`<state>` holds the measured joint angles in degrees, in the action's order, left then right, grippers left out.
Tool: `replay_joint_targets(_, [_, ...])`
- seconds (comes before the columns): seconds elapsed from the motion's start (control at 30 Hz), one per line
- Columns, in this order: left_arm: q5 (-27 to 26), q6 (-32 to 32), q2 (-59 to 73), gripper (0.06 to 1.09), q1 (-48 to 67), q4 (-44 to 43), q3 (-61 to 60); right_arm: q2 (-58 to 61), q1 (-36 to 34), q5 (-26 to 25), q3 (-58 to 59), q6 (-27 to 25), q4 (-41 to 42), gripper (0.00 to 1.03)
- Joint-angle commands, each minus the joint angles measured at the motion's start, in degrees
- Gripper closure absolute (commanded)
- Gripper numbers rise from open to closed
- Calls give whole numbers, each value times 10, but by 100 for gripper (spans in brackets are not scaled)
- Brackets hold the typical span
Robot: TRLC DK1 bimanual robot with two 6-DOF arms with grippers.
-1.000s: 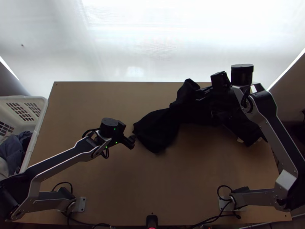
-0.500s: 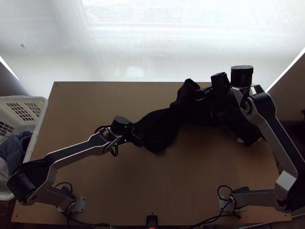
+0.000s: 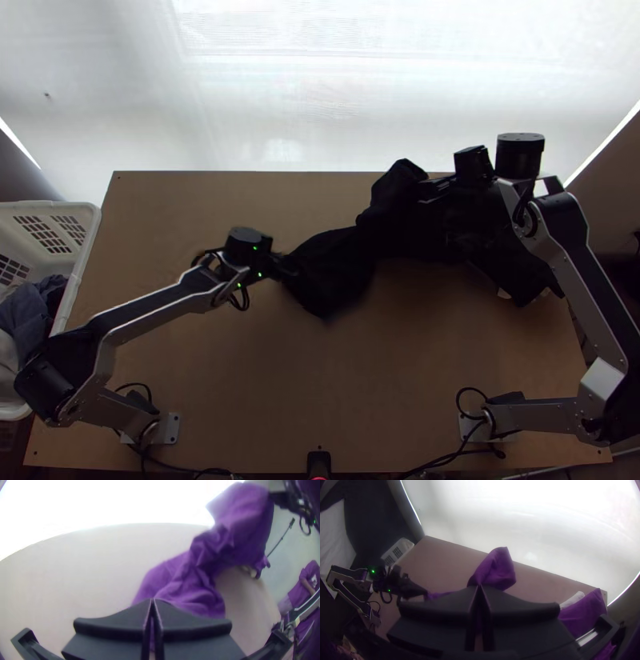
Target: Fold the t-shirt
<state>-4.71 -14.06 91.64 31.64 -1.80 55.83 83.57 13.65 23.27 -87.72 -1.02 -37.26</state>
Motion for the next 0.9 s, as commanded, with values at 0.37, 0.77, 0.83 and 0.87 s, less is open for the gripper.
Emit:
replay_joint_targets(0.37, [73,-98,-112,105,-200,151,405,41,-81,-19,-141,31,-11,100])
replay_joint_targets(0.77, [35,-113,-149,105,-340,211,442,46,-117,-46,-312,44,-74,100])
replay_joint_targets(0.83, [12,-112,-194,105,-340,218,397,20,-107,-16,-309,38,-122,100])
replay_joint_targets(0.87, [0,-112,-219,105,-341,222,372,3,-107,-6,-308,31,-150,100])
